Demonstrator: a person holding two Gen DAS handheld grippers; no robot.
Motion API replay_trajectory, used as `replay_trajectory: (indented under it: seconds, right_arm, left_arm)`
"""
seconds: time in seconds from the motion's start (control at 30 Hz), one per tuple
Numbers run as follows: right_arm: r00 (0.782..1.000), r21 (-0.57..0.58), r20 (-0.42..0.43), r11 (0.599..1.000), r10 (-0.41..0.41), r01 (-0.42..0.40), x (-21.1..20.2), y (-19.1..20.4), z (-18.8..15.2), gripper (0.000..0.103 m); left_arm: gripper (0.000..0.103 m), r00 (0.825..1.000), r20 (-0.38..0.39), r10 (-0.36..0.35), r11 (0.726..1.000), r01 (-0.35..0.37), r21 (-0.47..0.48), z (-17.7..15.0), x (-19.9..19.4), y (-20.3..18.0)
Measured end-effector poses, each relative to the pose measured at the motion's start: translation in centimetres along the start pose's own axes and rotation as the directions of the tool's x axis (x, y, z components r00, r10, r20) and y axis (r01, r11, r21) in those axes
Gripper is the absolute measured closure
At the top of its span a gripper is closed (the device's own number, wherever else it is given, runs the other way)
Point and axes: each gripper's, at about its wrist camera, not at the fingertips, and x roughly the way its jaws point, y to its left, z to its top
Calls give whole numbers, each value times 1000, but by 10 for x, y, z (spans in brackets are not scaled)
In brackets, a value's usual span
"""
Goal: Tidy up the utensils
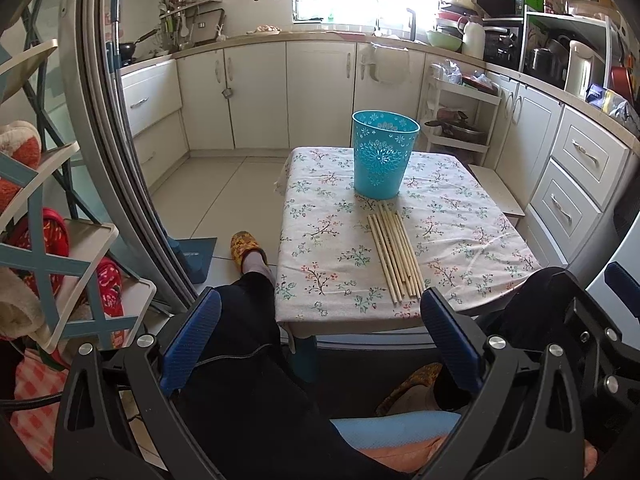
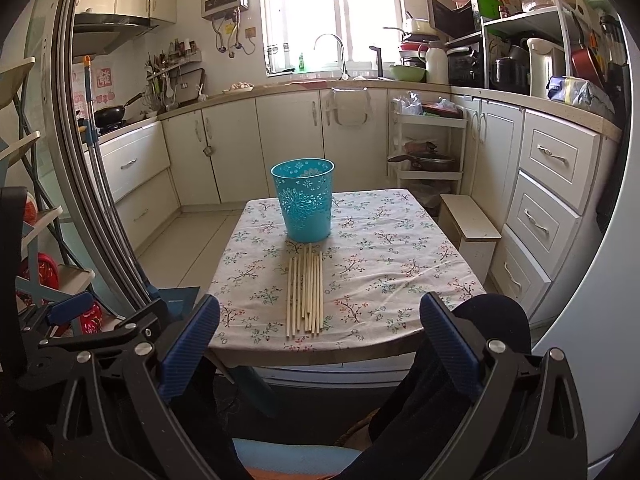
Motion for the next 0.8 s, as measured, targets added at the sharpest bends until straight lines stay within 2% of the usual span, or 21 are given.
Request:
replay_trajectory:
  seconds: [0.8]
  right_arm:
    - [999,0,8,999,42,-42,-4,-3,0,7]
  left_arm:
    - [7,1000,10,1,1000,-1,-8,2,-4,3]
